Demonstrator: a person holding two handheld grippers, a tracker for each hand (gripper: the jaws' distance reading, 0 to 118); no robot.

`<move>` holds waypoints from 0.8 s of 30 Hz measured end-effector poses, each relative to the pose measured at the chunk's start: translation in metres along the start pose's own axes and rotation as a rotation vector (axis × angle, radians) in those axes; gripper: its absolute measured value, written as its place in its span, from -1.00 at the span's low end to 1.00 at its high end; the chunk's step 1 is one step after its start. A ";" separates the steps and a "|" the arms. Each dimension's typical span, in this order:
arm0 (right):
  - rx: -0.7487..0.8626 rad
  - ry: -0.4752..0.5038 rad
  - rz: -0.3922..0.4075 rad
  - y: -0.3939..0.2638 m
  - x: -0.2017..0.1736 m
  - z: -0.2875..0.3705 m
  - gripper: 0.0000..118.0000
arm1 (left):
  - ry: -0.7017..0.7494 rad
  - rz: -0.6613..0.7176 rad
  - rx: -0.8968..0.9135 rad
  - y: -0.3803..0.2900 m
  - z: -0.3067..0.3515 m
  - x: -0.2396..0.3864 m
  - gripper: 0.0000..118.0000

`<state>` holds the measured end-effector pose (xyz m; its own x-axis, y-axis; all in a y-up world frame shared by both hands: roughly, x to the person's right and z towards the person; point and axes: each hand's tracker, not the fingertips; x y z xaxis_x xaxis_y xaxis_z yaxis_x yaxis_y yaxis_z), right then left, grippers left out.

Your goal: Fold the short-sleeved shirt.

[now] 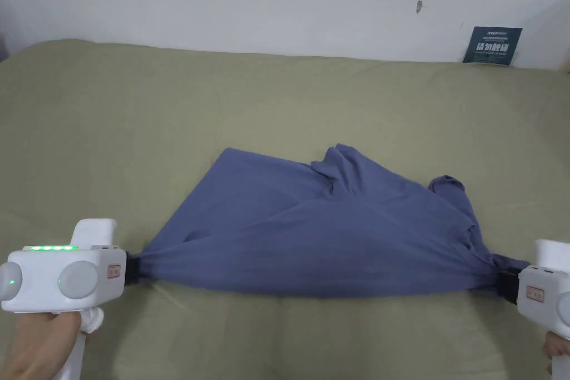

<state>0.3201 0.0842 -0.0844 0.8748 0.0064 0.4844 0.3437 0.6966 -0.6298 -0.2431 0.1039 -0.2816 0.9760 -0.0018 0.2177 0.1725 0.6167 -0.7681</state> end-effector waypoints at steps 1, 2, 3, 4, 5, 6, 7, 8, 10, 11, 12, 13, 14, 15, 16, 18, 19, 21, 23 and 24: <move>0.002 -0.012 0.004 0.003 -0.003 0.004 -0.12 | -0.012 -0.001 0.021 0.000 0.003 -0.001 -0.22; 0.005 -0.011 0.006 0.005 -0.006 0.007 0.81 | -0.020 -0.001 0.030 0.000 0.005 -0.001 0.69; 0.059 0.004 0.011 0.004 -0.011 0.022 0.98 | -0.022 0.000 0.050 -0.002 0.010 0.002 1.00; 0.099 0.032 0.051 0.007 -0.020 0.034 0.88 | -0.021 0.005 0.110 -0.002 0.018 0.004 1.00; 0.108 0.024 0.072 0.009 -0.029 0.044 0.86 | -0.023 -0.011 0.105 -0.001 0.022 0.006 0.88; 0.122 0.046 0.087 0.009 -0.038 0.051 0.88 | -0.018 -0.018 0.108 -0.001 0.025 0.010 0.81; 0.151 0.059 0.097 0.008 -0.050 0.060 0.88 | -0.016 -0.023 0.130 -0.003 0.030 0.015 0.72; 0.182 0.073 0.107 0.009 -0.067 0.052 0.80 | -0.024 -0.028 0.144 -0.005 0.033 0.020 0.52; 0.232 0.119 0.129 0.004 -0.091 0.058 0.18 | -0.025 -0.032 0.154 -0.011 0.036 0.027 -0.40; 0.252 0.103 0.142 0.000 -0.104 0.059 -0.84 | -0.036 -0.038 0.141 -0.015 0.034 0.032 -1.00; 0.230 0.102 0.140 -0.004 -0.115 0.056 -1.00 | -0.044 -0.037 0.135 -0.021 0.032 0.034 -1.00; 0.259 0.101 0.147 -0.001 -0.124 0.059 -1.00 | -0.099 -0.037 0.103 -0.025 0.031 0.036 -1.00; 0.234 0.137 0.153 0.001 -0.132 0.059 -1.00 | -0.082 -0.039 0.112 -0.030 0.031 0.038 -1.00; 0.238 0.154 0.139 0.000 -0.138 0.060 -1.00 | -0.076 -0.044 0.115 -0.033 0.022 0.033 -1.00; 0.257 0.158 0.132 -0.011 -0.143 0.056 -1.00 | -0.067 -0.055 0.120 -0.036 0.017 0.030 -1.00; 0.253 0.162 0.137 -0.019 -0.152 0.056 -1.00 | -0.067 -0.053 0.123 -0.038 0.013 0.023 -1.00; 0.252 0.170 0.133 -0.020 -0.156 0.057 -1.00 | -0.069 -0.042 0.122 -0.036 0.018 0.020 -1.00; 0.252 0.178 0.127 -0.023 -0.163 0.058 -1.00 | -0.059 -0.020 0.130 -0.033 0.018 0.009 -1.00; 0.256 0.191 0.130 -0.026 -0.168 0.061 -1.00 | -0.045 0.002 0.133 -0.026 0.021 -0.002 -1.00; 0.249 0.192 0.135 -0.026 -0.171 0.058 -1.00 | -0.040 0.012 0.127 -0.022 0.020 -0.010 -1.00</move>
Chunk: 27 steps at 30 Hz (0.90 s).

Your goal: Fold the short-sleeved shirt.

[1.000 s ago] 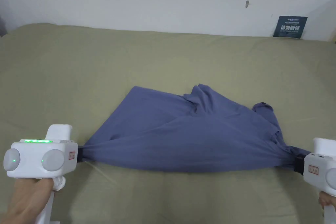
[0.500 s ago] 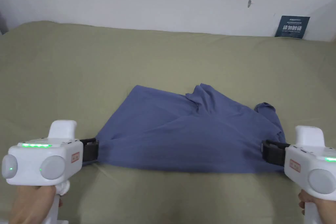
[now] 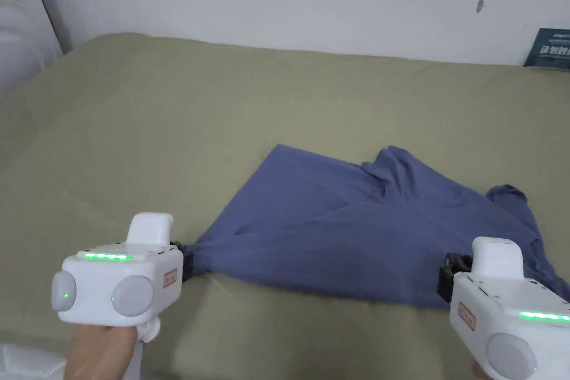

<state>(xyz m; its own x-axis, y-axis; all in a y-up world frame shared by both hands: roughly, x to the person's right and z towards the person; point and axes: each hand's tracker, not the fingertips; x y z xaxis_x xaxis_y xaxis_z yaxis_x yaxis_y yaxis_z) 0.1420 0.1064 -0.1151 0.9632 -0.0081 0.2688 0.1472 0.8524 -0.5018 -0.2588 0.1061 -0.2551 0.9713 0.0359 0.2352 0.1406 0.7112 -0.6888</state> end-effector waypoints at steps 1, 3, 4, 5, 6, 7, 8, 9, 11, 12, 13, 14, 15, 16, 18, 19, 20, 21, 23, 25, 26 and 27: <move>0.001 0.003 0.009 -0.001 -0.002 0.000 -1.00 | 0.010 0.013 -0.010 0.004 -0.004 -0.009 -1.00; 0.000 0.014 0.014 -0.001 -0.006 0.001 -1.00 | 0.009 0.045 -0.040 0.013 -0.007 -0.021 -1.00; -0.006 0.019 0.015 -0.001 -0.008 -0.001 -1.00 | -0.003 0.070 -0.050 0.017 -0.010 -0.029 -1.00; -0.008 0.020 0.018 -0.002 -0.010 -0.001 -1.00 | -0.005 0.090 -0.067 0.021 -0.014 -0.035 -1.00; -0.013 0.027 0.024 -0.003 -0.012 -0.002 -1.00 | -0.024 0.115 -0.080 0.024 -0.020 -0.041 -1.00; -0.020 0.030 0.030 -0.004 -0.014 -0.003 -1.00 | -0.033 0.122 -0.085 0.028 -0.017 -0.040 -0.94; -0.026 0.029 0.033 -0.004 -0.015 -0.005 -1.00 | -0.043 0.117 -0.091 0.029 -0.021 -0.041 -0.49; -0.031 0.029 0.035 -0.005 -0.016 -0.007 -1.00 | -0.062 0.120 -0.107 0.029 -0.027 -0.043 0.21; -0.043 0.036 0.036 -0.006 -0.018 -0.009 -1.00 | -0.071 0.109 -0.132 0.029 -0.032 -0.036 1.00; -0.050 0.037 0.038 -0.007 -0.018 -0.011 -1.00 | -0.054 0.101 -0.129 0.033 -0.034 -0.033 0.87; -0.053 0.036 0.042 -0.008 -0.018 -0.012 -1.00 | -0.050 0.086 -0.156 0.035 -0.037 -0.030 0.75; -0.058 0.036 0.046 -0.009 -0.018 -0.013 -1.00 | -0.046 0.075 -0.164 0.035 -0.040 -0.027 0.65; -0.065 0.038 0.051 -0.010 -0.018 -0.015 -1.00 | -0.030 0.053 -0.177 0.030 -0.046 -0.023 0.61; -0.070 0.036 0.054 -0.011 -0.017 -0.017 -1.00 | -0.024 0.031 -0.195 0.028 -0.049 -0.019 0.58; -0.078 0.036 0.057 -0.011 -0.016 -0.020 -1.00 | -0.015 0.000 -0.222 0.022 -0.053 -0.012 0.26; -0.080 0.035 0.056 -0.011 -0.015 -0.021 -1.00 | -0.017 -0.017 -0.243 0.017 -0.058 -0.011 0.01; -0.083 0.034 0.054 -0.010 -0.014 -0.022 -1.00 | -0.022 -0.016 -0.220 0.013 -0.056 -0.009 -0.05; -0.085 0.035 0.051 -0.009 -0.012 -0.023 -1.00 | -0.005 -0.024 -0.199 0.013 -0.052 -0.007 -0.21; -0.091 0.035 0.048 -0.006 -0.009 -0.028 -1.00 | -0.074 0.021 -0.199 0.016 -0.055 -0.013 -0.95; -0.098 0.033 0.048 0.002 -0.004 -0.037 -1.00 | -0.049 0.014 -0.200 0.016 -0.058 -0.013 -0.95; -0.095 0.029 0.054 0.006 -0.001 -0.040 -1.00 | -0.050 -0.002 -0.196 0.015 -0.060 -0.013 -0.95; -0.091 0.022 0.069 0.012 0.002 -0.045 -1.00 | -0.034 -0.010 -0.188 0.016 -0.057 -0.010 -0.95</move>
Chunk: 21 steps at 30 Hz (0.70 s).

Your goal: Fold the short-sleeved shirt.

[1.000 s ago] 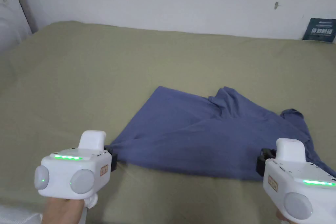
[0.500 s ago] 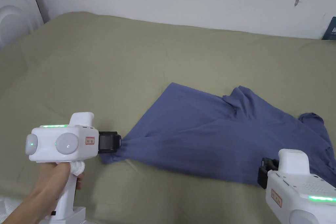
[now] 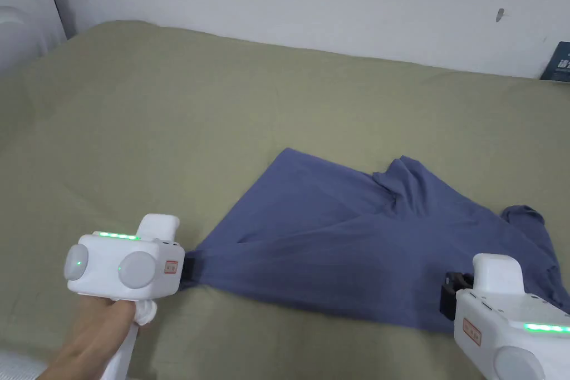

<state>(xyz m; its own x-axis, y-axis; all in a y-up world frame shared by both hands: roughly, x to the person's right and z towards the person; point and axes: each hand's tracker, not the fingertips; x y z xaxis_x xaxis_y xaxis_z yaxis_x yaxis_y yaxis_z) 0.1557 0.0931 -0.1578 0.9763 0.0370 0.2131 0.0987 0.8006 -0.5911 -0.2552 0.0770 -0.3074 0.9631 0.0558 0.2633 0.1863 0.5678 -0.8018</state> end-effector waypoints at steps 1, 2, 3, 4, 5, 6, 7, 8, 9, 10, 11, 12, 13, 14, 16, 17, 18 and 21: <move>0.001 -0.008 0.006 0.007 0.005 -0.006 -1.00 | -0.004 0.001 -0.001 0.000 0.001 0.001 -0.95; -0.004 -0.007 0.001 0.017 0.012 -0.013 -1.00 | -0.005 0.004 0.002 -0.001 0.001 0.000 -0.95; -0.011 -0.004 -0.007 0.027 0.019 -0.021 -1.00 | -0.010 0.010 0.004 -0.002 0.002 0.000 -0.95; -0.015 -0.001 -0.012 0.038 0.026 -0.032 -1.00 | -0.011 0.015 0.006 -0.001 0.003 0.000 -0.95; -0.022 -0.012 -0.008 0.048 0.032 -0.043 -1.00 | -0.012 0.015 0.011 -0.001 0.004 0.001 -0.95; -0.023 -0.020 -0.003 0.059 0.038 -0.055 -1.00 | -0.013 0.014 0.015 -0.002 0.006 0.002 -0.95; -0.027 -0.032 0.005 0.069 0.044 -0.067 -1.00 | -0.015 0.011 0.021 -0.003 0.006 0.004 -0.95; -0.039 -0.026 0.011 0.080 0.050 -0.080 -1.00 | -0.016 0.010 0.022 -0.001 0.009 0.004 -0.95; -0.052 -0.030 0.014 0.091 0.057 -0.095 -1.00 | -0.018 0.008 0.028 -0.002 0.011 0.005 -0.95; -0.059 -0.037 0.016 0.101 0.062 -0.109 -1.00 | -0.019 0.011 0.031 -0.003 0.011 0.006 -0.95; -0.063 -0.036 0.023 0.109 0.068 -0.122 -1.00 | -0.025 0.016 0.035 -0.004 0.012 0.007 -0.95; -0.079 -0.039 0.033 0.118 0.073 -0.137 -1.00 | -0.030 0.022 0.034 -0.002 0.012 0.004 -0.95; -0.124 -0.038 0.043 0.125 0.079 -0.152 -1.00 | -0.031 0.026 0.037 -0.003 0.013 0.004 -0.95; -0.145 -0.040 0.035 0.130 0.085 -0.166 -1.00 | -0.034 0.034 0.042 -0.004 0.013 0.005 -0.95; -0.174 -0.073 0.030 0.139 0.096 -0.191 -1.00 | -0.045 0.045 0.038 -0.003 0.012 0.002 -0.95; -0.208 -0.072 0.023 0.143 0.100 -0.200 -1.00 | -0.046 0.052 0.042 -0.003 0.011 0.001 -0.95; -0.220 -0.067 0.023 0.145 0.103 -0.209 -0.92 | -0.051 0.058 0.041 -0.003 0.010 0.001 -0.95; -0.305 -0.033 0.044 0.145 0.110 -0.236 0.80 | -0.054 0.067 0.039 -0.003 0.007 0.000 -0.95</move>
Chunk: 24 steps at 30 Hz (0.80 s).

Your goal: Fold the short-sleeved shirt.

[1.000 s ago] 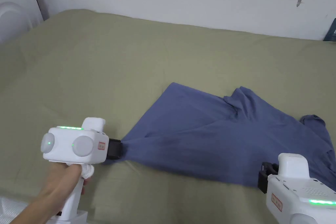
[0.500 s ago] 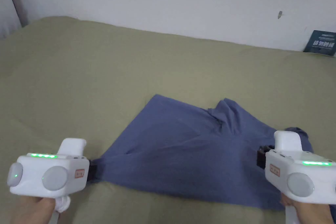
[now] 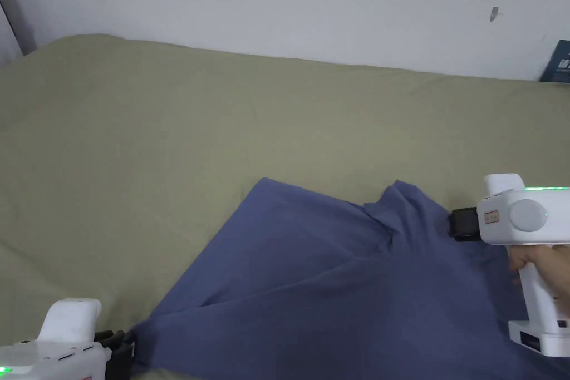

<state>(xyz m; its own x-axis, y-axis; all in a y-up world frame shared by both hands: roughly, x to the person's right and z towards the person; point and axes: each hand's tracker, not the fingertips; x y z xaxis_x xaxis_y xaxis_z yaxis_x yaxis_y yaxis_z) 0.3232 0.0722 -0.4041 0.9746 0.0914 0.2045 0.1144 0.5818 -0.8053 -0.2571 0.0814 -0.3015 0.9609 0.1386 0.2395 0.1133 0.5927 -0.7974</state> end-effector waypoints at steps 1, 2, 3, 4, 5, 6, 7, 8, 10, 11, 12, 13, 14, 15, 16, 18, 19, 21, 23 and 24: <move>-0.032 -0.001 -0.001 0.000 0.000 -0.008 0.99 | 0.001 0.000 -0.002 0.001 -0.002 0.000 -0.95; 0.057 -0.036 0.007 0.002 0.001 -0.010 0.82 | 0.001 0.002 -0.004 0.001 -0.003 0.001 -0.95; -0.029 -0.067 0.047 -0.001 -0.001 -0.019 0.70 | 0.001 0.004 -0.007 0.001 -0.004 0.000 -0.95; -0.045 -0.082 0.071 -0.005 -0.011 -0.009 0.68 | 0.002 0.006 -0.009 0.001 -0.006 0.000 -0.95; -0.033 -0.047 0.060 -0.006 -0.012 -0.007 0.68 | 0.003 0.005 -0.011 0.001 -0.007 0.000 -0.95; -0.035 -0.053 0.048 -0.005 -0.013 -0.002 0.64 | 0.005 0.003 -0.016 0.001 -0.008 0.001 -0.95; -0.038 -0.045 0.034 -0.006 -0.015 0.003 0.45 | 0.005 0.004 -0.015 0.001 -0.008 0.002 -0.95; -0.033 -0.006 0.022 -0.002 -0.010 0.001 -0.17 | 0.006 0.003 -0.017 0.001 -0.008 0.002 -0.95; 0.016 0.001 0.039 -0.002 -0.022 0.015 -1.00 | 0.008 -0.001 -0.021 0.004 -0.008 0.003 -0.95; 0.072 -0.037 0.081 -0.003 -0.030 0.022 -1.00 | 0.006 0.000 -0.023 0.003 -0.008 0.001 -0.95; 0.059 -0.013 0.094 -0.006 -0.030 0.023 -1.00 | 0.009 -0.003 -0.025 0.004 -0.008 0.001 -0.95; 0.058 0.008 0.095 -0.007 -0.031 0.032 -1.00 | 0.011 -0.007 -0.026 0.005 -0.006 0.001 -0.95; 0.086 -0.007 0.107 -0.009 -0.033 0.043 -1.00 | 0.012 -0.008 -0.025 0.006 -0.005 0.002 -0.95; 0.125 -0.023 0.121 -0.011 -0.034 0.057 -1.00 | 0.014 -0.010 -0.024 0.006 -0.002 0.002 -0.95; 0.142 -0.004 0.095 -0.010 -0.020 0.062 -1.00 | 0.018 -0.017 -0.019 0.007 0.002 0.004 -0.95; 0.196 0.004 0.081 -0.011 -0.009 0.089 -1.00 | 0.022 -0.024 0.000 0.012 0.010 0.007 -0.95; 0.225 -0.007 0.075 -0.012 -0.003 0.104 -1.00 | 0.024 -0.021 0.016 0.014 0.016 0.008 -0.95; 0.323 -0.037 0.078 -0.027 -0.016 0.169 -1.00 | 0.017 -0.013 0.041 0.021 0.027 0.013 -0.95; 0.382 -0.065 0.079 -0.038 -0.016 0.209 -1.00 | 0.009 -0.013 0.076 0.031 0.041 0.021 -0.95; 0.385 -0.053 0.066 -0.035 -0.006 0.224 -1.00 | 0.007 -0.023 0.099 0.037 0.050 0.026 -0.95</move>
<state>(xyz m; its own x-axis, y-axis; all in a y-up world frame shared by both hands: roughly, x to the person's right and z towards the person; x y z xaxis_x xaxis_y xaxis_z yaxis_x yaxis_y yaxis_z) 0.2697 0.2321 -0.2523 0.9649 0.1745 0.1963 -0.0383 0.8328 -0.5523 -0.2403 0.1467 -0.2976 0.9601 0.1190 0.2530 0.1100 0.6711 -0.7331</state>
